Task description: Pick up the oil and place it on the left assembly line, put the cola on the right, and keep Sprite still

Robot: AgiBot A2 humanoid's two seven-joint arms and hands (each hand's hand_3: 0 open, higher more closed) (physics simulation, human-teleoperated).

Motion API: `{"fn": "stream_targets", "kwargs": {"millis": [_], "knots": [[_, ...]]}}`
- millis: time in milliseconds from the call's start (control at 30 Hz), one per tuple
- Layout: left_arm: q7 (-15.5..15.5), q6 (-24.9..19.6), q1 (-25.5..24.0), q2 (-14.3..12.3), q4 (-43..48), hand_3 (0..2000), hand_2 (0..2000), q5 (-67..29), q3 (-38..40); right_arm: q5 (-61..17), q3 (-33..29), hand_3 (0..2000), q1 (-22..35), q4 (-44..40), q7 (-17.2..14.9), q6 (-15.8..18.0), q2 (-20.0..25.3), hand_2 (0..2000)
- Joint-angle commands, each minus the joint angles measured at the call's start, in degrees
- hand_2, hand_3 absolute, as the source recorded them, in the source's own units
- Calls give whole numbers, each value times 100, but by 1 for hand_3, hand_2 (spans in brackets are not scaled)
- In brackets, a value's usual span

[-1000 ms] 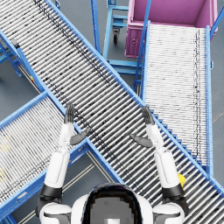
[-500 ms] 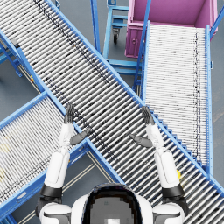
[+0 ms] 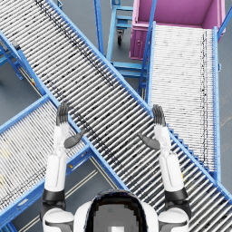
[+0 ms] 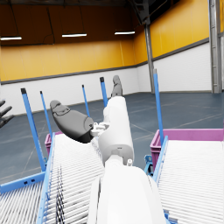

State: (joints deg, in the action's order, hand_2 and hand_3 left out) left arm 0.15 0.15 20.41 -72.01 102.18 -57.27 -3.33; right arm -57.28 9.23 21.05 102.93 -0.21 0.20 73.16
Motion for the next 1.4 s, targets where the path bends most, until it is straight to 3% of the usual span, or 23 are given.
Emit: {"fn": "stream_targets", "kwargs": {"millis": [33, 233, 367, 800, 1400], "knots": [[-4, -4, 187, -39, 12, 0, 0, -250, 338, 0, -269, 0, 227, 90, 6, -6, 96, 0], [-13, -13, 217, -94, 286, 0, 0, -1781, 654, -1199, -435, 0, 298, 285, 19, -18, 196, 0], [-14, -15, 131, -126, 469, 0, 0, -2259, 806, -1541, -563, 0, 448, 290, 20, -20, 277, 0], [-15, -15, 196, -171, 504, 0, 0, -2426, 1381, -1660, -1127, 0, 559, 439, 21, -20, 396, 0], [-15, -15, 124, -258, 671, 0, 0, -2428, 1295, -1660, -1317, 0, 420, 549, 21, -20, 507, 0]]}}
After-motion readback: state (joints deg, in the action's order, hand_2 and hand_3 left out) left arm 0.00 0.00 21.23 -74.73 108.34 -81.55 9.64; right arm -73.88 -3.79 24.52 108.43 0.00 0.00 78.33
